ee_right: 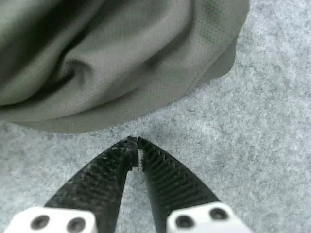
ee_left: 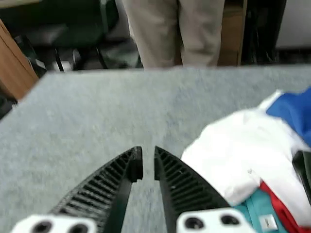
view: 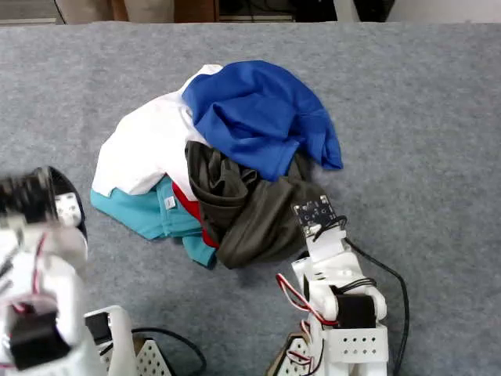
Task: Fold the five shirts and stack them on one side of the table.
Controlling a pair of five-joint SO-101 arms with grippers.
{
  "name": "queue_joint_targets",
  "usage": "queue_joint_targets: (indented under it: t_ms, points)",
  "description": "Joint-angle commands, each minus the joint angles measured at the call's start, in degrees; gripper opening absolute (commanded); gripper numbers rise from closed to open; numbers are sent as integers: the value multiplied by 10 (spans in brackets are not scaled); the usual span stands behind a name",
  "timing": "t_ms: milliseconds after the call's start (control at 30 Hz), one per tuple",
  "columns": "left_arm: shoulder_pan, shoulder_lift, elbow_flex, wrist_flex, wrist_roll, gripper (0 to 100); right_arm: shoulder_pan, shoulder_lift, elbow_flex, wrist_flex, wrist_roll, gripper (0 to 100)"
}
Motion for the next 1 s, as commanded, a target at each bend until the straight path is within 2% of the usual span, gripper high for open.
queue_joint_targets:
  t_ms: [0, 133, 333, 433, 600, 800, 967]
  points:
    - [3, 190, -170, 111, 1, 71, 5, -46, -4, 4, 4, 5]
    - [3, 335, -285, 246, 1, 74, 5, -46, -4, 4, 4, 5]
    - [1, 473, -348, 338, 1, 75, 5, -46, -4, 4, 4, 5]
    - [4, 518, -348, 344, -1, 88, 5, -46, -4, 4, 4, 5]
    - [4, 561, -347, 344, 16, 262, 5, -46, -4, 4, 4, 5]
    - [104, 617, -370, 338, 30, 269, 5, -46, -4, 4, 4, 5]
    - [156, 682, -397, 239, 110, 264, 5, -46, -4, 4, 4, 5]
